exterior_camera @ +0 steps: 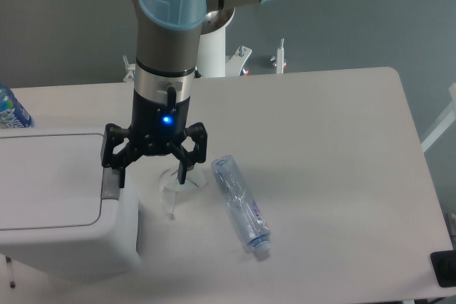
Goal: Open the trash can
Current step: 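Push the gripper fingers against the lid to flip it open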
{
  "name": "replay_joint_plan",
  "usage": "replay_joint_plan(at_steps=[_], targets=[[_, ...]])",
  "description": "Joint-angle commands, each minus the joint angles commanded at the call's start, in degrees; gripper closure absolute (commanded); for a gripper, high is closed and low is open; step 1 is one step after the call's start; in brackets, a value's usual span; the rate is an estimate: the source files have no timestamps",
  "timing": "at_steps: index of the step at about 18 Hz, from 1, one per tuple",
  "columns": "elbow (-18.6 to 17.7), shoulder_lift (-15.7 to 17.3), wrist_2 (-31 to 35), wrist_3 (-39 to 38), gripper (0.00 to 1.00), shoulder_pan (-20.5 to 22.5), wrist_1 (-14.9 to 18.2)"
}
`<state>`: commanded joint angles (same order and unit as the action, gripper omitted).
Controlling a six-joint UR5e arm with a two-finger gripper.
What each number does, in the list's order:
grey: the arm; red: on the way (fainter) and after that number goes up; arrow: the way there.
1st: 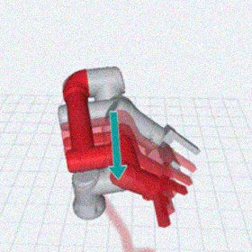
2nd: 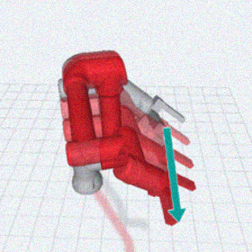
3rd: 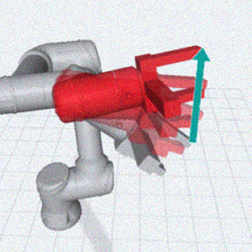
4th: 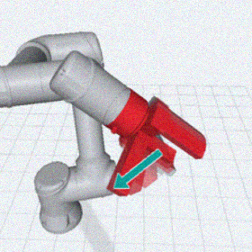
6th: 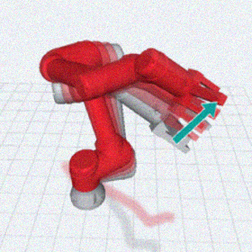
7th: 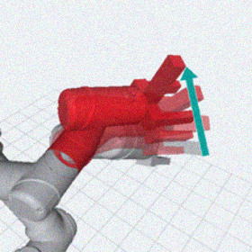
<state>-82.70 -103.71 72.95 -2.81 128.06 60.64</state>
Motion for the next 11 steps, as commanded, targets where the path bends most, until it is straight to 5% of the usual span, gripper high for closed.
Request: replay_joint_plan(at_steps=[11], targets=[[-0.4, 0.0, 0.0, 0.1, 0.0, -0.1, 0.0]])
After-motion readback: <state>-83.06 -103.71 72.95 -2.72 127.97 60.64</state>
